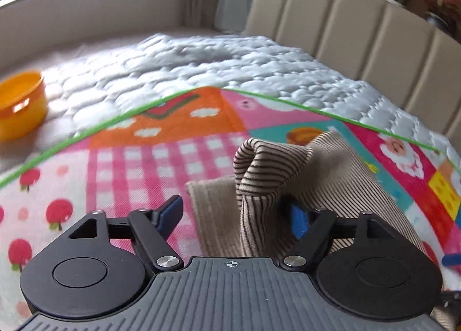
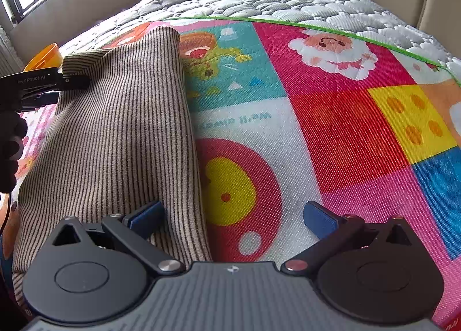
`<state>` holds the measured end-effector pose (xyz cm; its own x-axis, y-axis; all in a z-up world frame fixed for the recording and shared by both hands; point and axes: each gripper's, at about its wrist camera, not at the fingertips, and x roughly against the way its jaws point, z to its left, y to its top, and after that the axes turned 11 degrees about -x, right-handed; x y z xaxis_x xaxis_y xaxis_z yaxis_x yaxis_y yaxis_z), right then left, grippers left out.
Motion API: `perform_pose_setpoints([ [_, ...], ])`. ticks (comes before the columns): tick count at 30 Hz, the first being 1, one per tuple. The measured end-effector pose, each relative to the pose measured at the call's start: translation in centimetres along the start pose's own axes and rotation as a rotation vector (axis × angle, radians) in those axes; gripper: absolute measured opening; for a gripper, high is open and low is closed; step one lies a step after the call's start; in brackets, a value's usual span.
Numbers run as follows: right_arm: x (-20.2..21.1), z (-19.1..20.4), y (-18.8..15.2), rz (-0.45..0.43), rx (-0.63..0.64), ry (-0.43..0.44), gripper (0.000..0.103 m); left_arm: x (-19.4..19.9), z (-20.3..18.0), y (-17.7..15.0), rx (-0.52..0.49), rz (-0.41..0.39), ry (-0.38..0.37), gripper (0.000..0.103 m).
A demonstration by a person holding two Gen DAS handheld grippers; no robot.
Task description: Fold clothes
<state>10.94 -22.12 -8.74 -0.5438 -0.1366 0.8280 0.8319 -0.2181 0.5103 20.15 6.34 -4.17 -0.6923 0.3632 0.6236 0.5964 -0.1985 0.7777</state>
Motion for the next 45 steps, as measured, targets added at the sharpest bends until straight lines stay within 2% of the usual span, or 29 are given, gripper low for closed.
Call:
perform_pose_setpoints([
  [4,0.0,0.0,0.0,-0.003,0.001,-0.003,0.103,-0.9,2.9,0.0,0.103,0.028,0.101,0.087],
  [5,0.0,0.0,0.0,-0.004,0.002,-0.003,0.103,-1.1,3.3,0.1,0.12,0.03,0.107,0.087],
  [6,-0.1,0.0,0.0,-0.005,0.003,-0.003,0.103,-1.3,3.3,0.2,0.128,0.028,0.092,0.087],
  [8,-0.1,0.1,0.0,-0.009,0.009,-0.003,0.103,-1.7,3.3,0.3,0.143,0.023,0.064,0.079],
  [17,-0.2,0.2,0.0,-0.012,0.006,-0.005,0.103,-3.4,3.5,1.1,0.212,0.002,-0.066,0.077],
  [20,-0.3,0.1,0.0,-0.009,-0.004,-0.007,0.103,-4.0,3.5,1.4,0.235,-0.005,-0.11,0.06],
  [23,-0.2,0.1,0.1,-0.003,0.0,-0.005,0.103,-2.7,4.1,1.1,0.277,0.026,-0.122,0.059],
  [24,-0.1,0.0,0.4,0.003,-0.003,0.003,0.103,-2.1,4.3,1.0,0.292,0.039,-0.125,0.059],
  [25,0.3,-0.1,0.8,-0.006,-0.01,0.036,0.103,-1.5,4.5,0.8,0.308,0.052,-0.127,0.064],
  [26,0.7,-0.3,1.4,-0.021,-0.018,0.079,0.103,-0.9,4.8,0.7,0.323,0.065,-0.129,0.077],
  [28,1.3,-0.3,2.8,-0.069,-0.027,0.146,0.103,0.2,5.2,0.5,0.354,0.092,-0.133,0.091],
  [30,1.6,0.4,4.7,-0.147,-0.026,0.183,0.103,1.4,5.7,0.2,0.384,0.118,-0.138,0.09],
  [32,0.3,1.3,7.0,-0.161,-0.04,0.24,0.102,2.2,6.0,-0.3,0.41,0.153,-0.147,0.091],
  [33,-1.0,1.7,7.8,-0.137,-0.053,0.262,0.1,2.0,6.0,-0.8,0.416,0.184,-0.16,0.091],
  [35,-3.8,2.5,9.2,-0.069,-0.08,0.302,0.085,1.3,6.0,-1.6,0.425,0.214,-0.171,0.087],
  [36,-5.3,2.9,9.9,-0.035,-0.094,0.322,0.067,0.9,5.9,-1.8,0.418,0.217,-0.181,0.085],
  [37,-6.3,3.2,10.3,-0.018,-0.104,0.337,0.056,0.5,5.7,-1.7,0.401,0.213,-0.196,0.072],
  [38,-6.7,3.4,10.5,-0.021,-0.109,0.355,0.051,0.0,5.5,-1.6,0.383,0.214,-0.211,0.059],
  [39,-7.0,3.5,10.8,-0.027,-0.113,0.375,0.037,-0.6,5.2,-1.4,0.364,0.219,-0.225,0.058],
  [40,-7.2,3.4,11.1,-0.027,-0.127,0.394,0.03,-1.2,4.9,-1.1,0.342,0.223,-0.235,0.055],
  [43,-6.7,2.5,13.0,-0.062,-0.149,0.397,0.02,-3.4,4.0,0.0,0.279,0.217,-0.265,0.052],
  [45,-6.3,2.0,14.8,-0.102,-0.132,0.37,0.02,-4.9,3.4,1.3,0.251,0.206,-0.279,0.052],
])
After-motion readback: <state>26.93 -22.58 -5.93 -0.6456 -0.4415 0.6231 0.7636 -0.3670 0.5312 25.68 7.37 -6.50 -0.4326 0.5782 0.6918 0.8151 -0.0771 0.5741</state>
